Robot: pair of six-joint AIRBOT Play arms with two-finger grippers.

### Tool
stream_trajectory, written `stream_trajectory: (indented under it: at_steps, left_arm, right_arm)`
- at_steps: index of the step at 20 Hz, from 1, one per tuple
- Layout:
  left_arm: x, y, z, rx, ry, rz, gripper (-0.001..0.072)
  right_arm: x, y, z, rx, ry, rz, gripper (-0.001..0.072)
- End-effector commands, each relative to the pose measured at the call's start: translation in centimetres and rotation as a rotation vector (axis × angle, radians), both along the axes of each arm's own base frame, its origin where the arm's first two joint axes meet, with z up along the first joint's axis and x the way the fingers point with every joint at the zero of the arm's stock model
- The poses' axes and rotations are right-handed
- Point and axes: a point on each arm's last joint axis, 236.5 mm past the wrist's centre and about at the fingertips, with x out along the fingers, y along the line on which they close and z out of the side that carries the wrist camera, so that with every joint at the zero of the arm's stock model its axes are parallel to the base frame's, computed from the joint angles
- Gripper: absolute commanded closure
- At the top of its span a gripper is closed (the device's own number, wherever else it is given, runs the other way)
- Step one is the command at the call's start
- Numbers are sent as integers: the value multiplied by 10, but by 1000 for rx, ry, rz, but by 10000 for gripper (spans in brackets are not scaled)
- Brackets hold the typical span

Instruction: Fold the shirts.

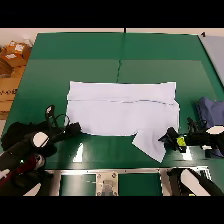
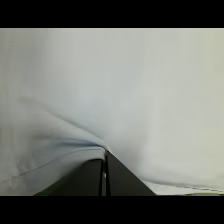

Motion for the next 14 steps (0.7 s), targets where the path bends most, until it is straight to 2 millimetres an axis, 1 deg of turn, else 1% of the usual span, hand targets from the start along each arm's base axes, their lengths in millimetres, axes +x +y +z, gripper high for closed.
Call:
stream_trajectory:
  at_steps: [1, 3, 5, 7, 8, 9, 11, 12, 14]
  left_arm:
    - [4, 2, 1, 9, -19, 6, 682]
    - [-4, 0, -2, 10, 14, -12, 682]
    - [-17, -3, -7, 20, 64, -58, 682]
    - [-29, -3, -3, 74, 104, -160, 682]
    - [-32, -1, 2, 115, 115, -212, 682]
    - [-32, 4, 8, 161, 121, -255, 682]
    - [-29, 19, 22, 265, 137, -304, 682]
    - [-29, 27, 28, 313, 145, -326, 682]
    - [-32, 40, 38, 384, 174, -361, 682]
  right_arm:
    - [13, -1, 2, -6, -57, -5, 691]
    - [14, -4, 4, -13, -59, 10, 694]
    - [16, -14, 13, -44, -57, 58, 695]
    - [19, -23, 28, -66, -47, 91, 696]
    - [16, -27, 32, -77, -26, 103, 696]
    - [10, -33, 35, -102, 3, 112, 696]
    - [-2, -44, 36, -160, 45, 116, 696]
    - [-4, -47, 38, -179, 46, 117, 695]
    - [-1, -48, 47, -196, 15, 118, 696]
